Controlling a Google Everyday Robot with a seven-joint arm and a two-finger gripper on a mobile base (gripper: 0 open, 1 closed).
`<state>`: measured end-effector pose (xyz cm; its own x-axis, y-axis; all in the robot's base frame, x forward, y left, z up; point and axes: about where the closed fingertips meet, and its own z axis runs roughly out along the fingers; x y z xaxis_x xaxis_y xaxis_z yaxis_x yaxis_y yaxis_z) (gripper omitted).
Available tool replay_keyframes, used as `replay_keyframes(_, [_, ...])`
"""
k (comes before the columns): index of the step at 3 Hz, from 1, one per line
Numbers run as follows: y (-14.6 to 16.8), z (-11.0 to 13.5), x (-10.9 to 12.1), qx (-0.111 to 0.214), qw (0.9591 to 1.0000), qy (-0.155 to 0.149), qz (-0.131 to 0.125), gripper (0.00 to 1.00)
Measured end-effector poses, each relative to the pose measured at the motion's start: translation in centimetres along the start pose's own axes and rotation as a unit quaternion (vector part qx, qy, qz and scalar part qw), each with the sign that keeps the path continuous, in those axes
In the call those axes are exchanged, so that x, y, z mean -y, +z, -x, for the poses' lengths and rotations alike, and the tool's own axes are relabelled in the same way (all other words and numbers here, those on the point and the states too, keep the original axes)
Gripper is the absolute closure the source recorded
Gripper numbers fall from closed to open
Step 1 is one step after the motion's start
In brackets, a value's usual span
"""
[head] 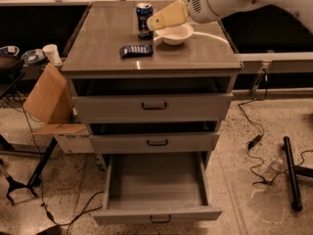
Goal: Place pepsi can into bottom drawer
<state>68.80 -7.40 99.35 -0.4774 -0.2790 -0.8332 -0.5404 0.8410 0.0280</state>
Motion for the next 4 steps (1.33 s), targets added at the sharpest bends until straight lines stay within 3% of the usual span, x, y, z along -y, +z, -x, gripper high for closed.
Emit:
replay_keyframes(1, [3.6,1.9,0.1,0.025,0.9987,0.012,-0.043,0.00])
replay_keyframes(2, [7.7,4.8,-0.3,0.053,0.9940,0.007,-0.095,0.00])
replay_keyframes(3, [7.7,4.8,-0.3,0.053,0.9940,0.007,-0.095,0.00])
replay_keyframes(4, [8.9,5.2,-0.3,0.075,0.9936,0.009,-0.084,0.00])
